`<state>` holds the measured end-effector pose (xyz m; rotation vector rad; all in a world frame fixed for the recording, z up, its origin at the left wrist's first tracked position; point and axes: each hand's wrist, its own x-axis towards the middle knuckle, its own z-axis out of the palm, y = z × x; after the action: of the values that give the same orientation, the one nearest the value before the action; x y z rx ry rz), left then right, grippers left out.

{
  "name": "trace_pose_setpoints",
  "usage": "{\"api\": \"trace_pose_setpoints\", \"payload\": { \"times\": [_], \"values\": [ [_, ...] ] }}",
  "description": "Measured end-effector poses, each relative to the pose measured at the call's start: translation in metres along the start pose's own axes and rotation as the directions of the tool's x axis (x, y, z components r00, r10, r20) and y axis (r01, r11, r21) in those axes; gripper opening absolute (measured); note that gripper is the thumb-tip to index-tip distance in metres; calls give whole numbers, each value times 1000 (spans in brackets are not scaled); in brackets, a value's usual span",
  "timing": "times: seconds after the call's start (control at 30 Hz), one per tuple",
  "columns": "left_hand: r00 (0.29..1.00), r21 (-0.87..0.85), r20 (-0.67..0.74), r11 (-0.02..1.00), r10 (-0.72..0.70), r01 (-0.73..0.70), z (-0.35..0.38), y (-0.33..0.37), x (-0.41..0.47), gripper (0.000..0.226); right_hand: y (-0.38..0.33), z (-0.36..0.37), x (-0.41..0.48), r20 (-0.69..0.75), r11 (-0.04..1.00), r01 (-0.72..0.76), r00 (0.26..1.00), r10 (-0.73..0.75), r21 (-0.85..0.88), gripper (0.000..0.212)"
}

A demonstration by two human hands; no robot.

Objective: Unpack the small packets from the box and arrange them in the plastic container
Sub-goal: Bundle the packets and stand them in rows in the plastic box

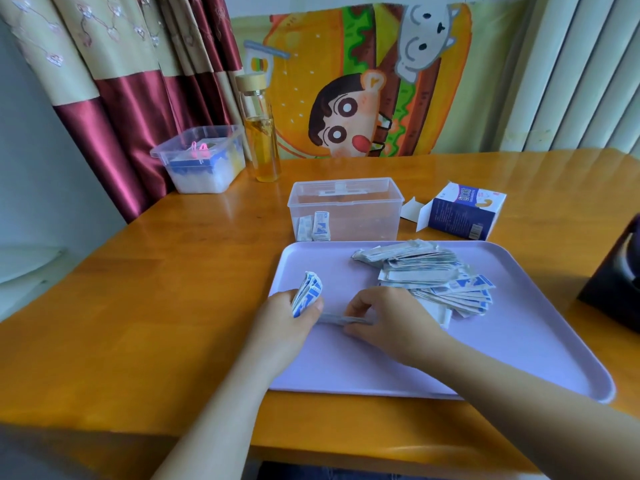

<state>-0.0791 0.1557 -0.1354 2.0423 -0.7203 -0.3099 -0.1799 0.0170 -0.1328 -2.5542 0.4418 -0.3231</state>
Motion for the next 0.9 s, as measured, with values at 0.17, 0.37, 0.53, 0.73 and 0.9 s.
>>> {"api": "trace_pose_setpoints", "payload": {
  "times": [0.17,0.37,0.53,0.73,0.9],
  "values": [
    [1000,32,3,999,-5,5,-2,2,2,37,5,-8,-1,10,999,31,999,-31,-20,22],
    [1000,48,-4,998,-29,29,3,2,9,37,6,-9,-1,18,999,40,999,-41,25,11],
    [997,26,-20,997,-72,72,-4,2,11,36,5,-10,2,-3,999,38,999,-38,13,10],
    [996,-36,-10,996,-87,87,-11,-3,16,20,6,-9,3,6,1000,8,1000,-8,21,10],
    [998,-84,-12,995,-59,57,-10,-3,17,11,8,-9,3,20,1000,4,1000,-5,28,9]
  ]
}}
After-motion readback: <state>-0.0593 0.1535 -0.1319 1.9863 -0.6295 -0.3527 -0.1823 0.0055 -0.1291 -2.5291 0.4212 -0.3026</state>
